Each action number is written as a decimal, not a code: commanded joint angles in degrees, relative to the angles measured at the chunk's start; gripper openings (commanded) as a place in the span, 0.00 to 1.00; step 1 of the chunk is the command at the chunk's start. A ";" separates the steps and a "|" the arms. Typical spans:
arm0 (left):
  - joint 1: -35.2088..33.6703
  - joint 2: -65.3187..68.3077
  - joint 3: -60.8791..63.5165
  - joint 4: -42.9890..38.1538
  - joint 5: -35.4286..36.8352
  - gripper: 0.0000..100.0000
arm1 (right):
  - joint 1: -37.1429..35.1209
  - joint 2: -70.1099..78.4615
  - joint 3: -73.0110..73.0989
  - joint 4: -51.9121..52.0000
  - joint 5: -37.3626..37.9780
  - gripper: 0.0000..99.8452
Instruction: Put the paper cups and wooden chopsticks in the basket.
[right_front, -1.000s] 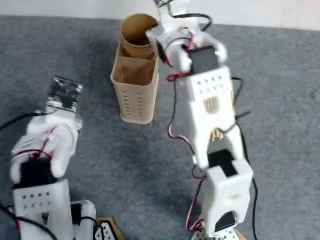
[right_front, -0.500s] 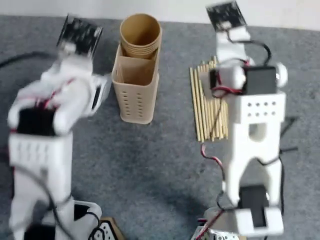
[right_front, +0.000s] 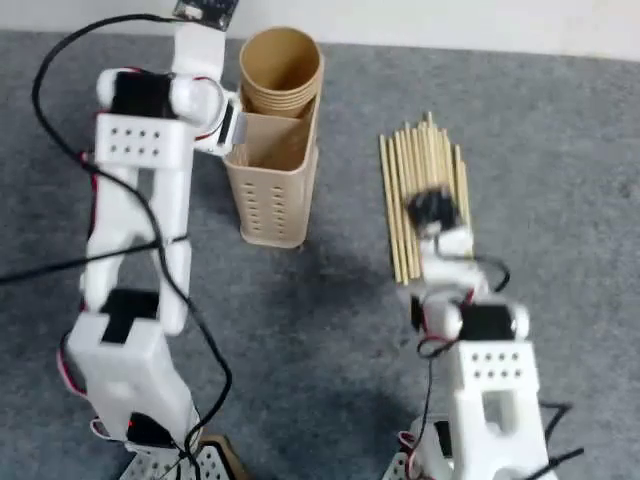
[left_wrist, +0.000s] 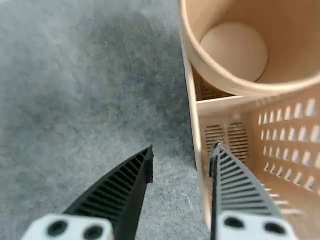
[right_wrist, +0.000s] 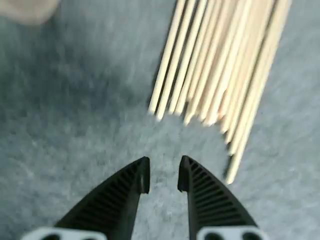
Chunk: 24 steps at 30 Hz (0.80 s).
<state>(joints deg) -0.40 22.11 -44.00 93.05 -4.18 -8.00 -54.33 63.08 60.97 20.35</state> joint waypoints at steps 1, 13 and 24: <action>1.45 5.14 -6.11 1.49 0.62 0.21 | 0.66 -4.35 4.00 -1.89 0.62 0.11; 3.82 12.26 -10.77 7.91 4.75 0.00 | 0.66 -4.62 7.34 -7.87 0.53 0.11; 5.41 -4.88 5.93 8.44 5.01 0.00 | 0.66 -4.62 7.69 -8.31 0.35 0.11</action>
<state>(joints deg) 4.35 25.36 -40.66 100.70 0.22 -8.00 -58.02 70.99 53.41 20.44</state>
